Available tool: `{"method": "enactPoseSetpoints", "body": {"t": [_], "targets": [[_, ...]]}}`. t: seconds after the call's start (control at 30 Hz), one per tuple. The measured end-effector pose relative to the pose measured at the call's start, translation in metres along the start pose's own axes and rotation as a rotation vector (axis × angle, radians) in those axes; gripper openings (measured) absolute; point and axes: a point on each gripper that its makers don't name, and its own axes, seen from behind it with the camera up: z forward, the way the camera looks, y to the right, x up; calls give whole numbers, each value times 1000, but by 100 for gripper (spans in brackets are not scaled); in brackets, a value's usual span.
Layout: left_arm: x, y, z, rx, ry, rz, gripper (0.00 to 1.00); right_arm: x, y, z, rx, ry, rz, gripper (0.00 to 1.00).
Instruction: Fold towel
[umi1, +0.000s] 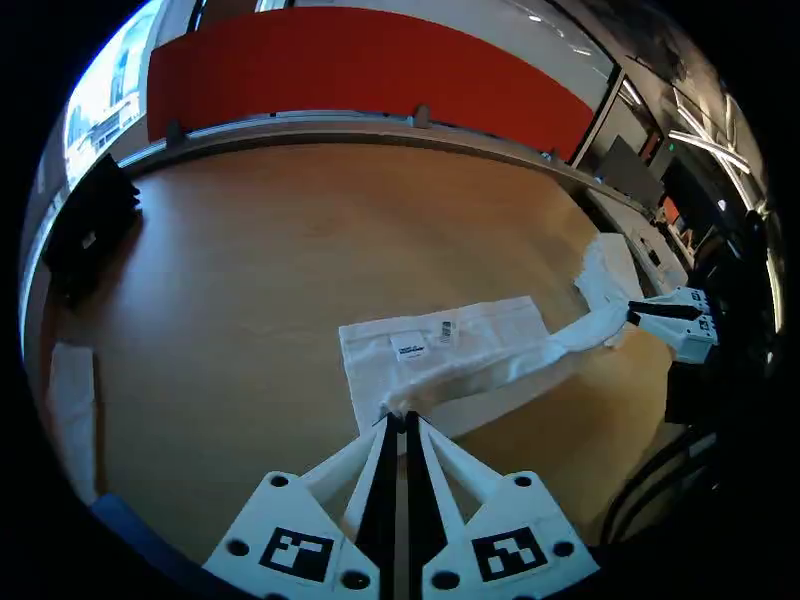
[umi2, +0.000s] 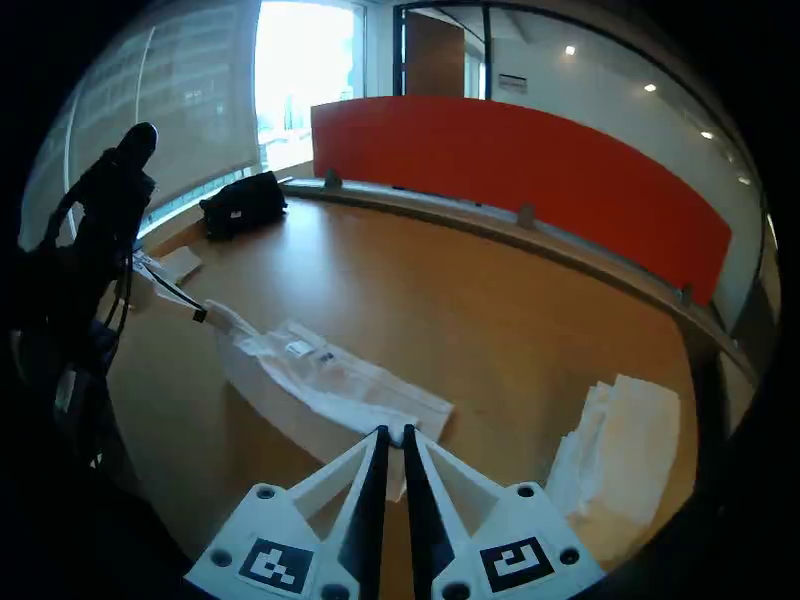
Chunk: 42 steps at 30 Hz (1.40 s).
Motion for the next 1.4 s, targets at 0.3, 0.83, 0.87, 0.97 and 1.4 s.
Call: {"method": "enactPoseSetpoints", "body": {"t": [0.3,0.83,0.87,0.97,1.4], "targets": [[-1,-10,24,0,-28,2,6,-11,5,24,-5,-32,21,11],[-9,-24,74,-4,-56,33,6,-32,19,67,-27,-76,77,11],[-8,-25,77,-4,-56,34,6,-33,20,69,-28,-78,80,11],[-6,-28,83,-4,-55,25,6,-36,22,75,-33,-84,84,11],[-2,-39,100,17,-58,17,13,-38,30,91,-55,-92,114,12]]}}
